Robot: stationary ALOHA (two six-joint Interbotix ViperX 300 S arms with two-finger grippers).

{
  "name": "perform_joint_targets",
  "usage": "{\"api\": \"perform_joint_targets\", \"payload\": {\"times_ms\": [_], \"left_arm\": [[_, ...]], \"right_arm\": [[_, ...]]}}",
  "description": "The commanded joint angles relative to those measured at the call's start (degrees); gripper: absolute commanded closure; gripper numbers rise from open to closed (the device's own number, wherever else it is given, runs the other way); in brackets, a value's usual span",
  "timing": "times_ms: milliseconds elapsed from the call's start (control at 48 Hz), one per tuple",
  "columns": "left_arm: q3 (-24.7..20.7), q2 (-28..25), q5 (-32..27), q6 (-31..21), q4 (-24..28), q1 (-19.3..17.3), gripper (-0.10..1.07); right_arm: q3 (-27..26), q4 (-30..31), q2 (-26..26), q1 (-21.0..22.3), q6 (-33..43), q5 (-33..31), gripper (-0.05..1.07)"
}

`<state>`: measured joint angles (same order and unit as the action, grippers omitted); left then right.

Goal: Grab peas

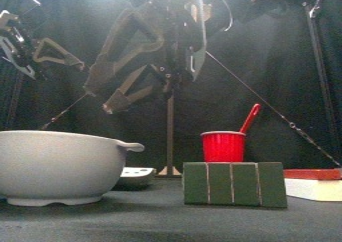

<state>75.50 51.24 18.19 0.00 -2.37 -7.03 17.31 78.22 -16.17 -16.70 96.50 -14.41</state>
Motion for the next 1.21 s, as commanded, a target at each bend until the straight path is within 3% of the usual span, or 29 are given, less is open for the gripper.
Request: {"api": "perform_joint_targets", "payload": {"times_ms": [0,458,771,1062,1188], "left_arm": [[-0.7,-0.2,0.5,0.1,-0.1,0.0,0.65],[-0.7,-0.2,0.5,0.1,-0.1,0.0,0.65],[-0.7,-0.1,0.5,0.1,-0.1,-0.1,0.65],[-0.7,-0.1,0.5,0.1,-0.1,0.0,0.65],[-0.7,-0.1,0.5,0.1,-0.1,0.0,0.65]], "right_arm": [[-2.1,-0.9,1.1,0.2,0.1,-0.4,0.16],[-7.5,-11.3,-3.4,1.9,0.0,-1.8,0.16],[-12.0,-12.7,-6.9,1.9,0.0,-2.3,0.16],[-14.7,-20.4,-6.1,1.6,-0.6,-15.1,0.16],[-16.6,-22.1,-6.0,1.6,-6.2,-17.4,0.16]]}}
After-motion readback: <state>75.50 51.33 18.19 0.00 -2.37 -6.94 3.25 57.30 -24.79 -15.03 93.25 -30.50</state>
